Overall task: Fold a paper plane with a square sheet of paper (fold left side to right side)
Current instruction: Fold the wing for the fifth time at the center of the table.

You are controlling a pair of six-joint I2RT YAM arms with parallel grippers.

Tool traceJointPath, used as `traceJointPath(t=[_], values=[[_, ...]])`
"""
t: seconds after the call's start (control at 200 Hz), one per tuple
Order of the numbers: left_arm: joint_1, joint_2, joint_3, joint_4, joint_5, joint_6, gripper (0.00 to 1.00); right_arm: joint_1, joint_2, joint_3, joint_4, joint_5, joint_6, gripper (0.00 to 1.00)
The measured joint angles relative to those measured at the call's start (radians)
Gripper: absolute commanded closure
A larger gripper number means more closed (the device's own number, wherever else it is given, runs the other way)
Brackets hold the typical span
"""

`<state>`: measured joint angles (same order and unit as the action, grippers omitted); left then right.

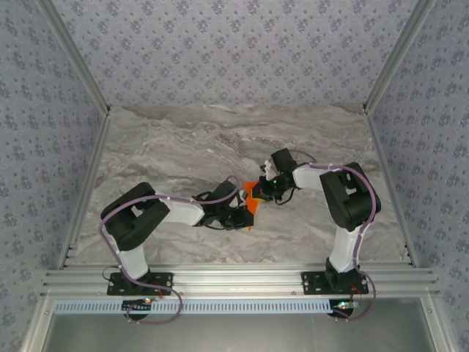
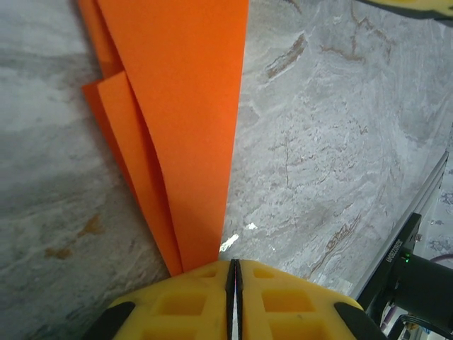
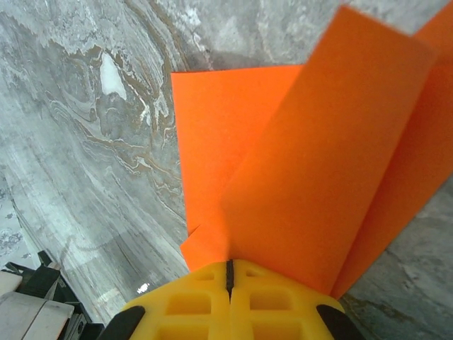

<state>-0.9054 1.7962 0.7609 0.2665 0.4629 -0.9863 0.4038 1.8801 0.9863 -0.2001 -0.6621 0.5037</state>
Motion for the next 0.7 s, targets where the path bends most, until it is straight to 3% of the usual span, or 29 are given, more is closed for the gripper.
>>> traceJointPath(t=[0.7], values=[[0.000,-0.001,-0.028,0.061,-0.003,-0.037,0.90,-0.154,0.134,0.188,0.013,0.015,-0.084,1.00]])
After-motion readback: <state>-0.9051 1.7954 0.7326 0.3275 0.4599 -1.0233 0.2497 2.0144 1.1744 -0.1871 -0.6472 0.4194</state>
